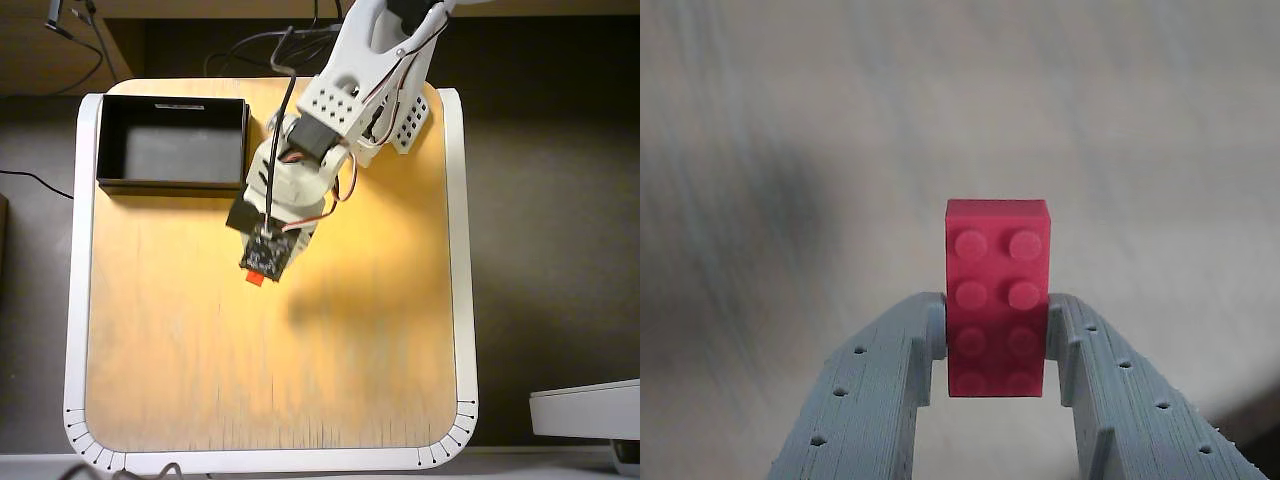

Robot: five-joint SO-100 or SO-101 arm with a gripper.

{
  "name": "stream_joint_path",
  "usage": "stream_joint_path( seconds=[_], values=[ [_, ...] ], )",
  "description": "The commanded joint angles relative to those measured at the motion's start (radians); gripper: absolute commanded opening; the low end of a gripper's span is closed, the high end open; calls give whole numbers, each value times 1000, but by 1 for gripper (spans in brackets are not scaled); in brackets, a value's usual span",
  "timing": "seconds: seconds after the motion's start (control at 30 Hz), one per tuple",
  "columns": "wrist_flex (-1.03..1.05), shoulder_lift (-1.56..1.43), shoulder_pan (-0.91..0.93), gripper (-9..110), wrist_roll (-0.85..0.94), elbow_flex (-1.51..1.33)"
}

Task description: Grasp a lego block and put it in the bin.

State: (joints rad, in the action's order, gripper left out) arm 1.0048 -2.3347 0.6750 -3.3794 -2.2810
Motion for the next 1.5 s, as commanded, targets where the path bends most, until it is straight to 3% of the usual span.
stream_joint_path(
  seconds=[0.0, 0.17, 0.43, 0.9, 1.47],
  values=[
    [75, -192, 81, 1, 49, 140],
    [126, -232, 189, 1, 173, 265],
    [179, -127, 402, 1, 213, 360],
    [179, 284, 696, 1, 43, 468],
    [107, 476, 782, 1, -117, 472]
  ],
)
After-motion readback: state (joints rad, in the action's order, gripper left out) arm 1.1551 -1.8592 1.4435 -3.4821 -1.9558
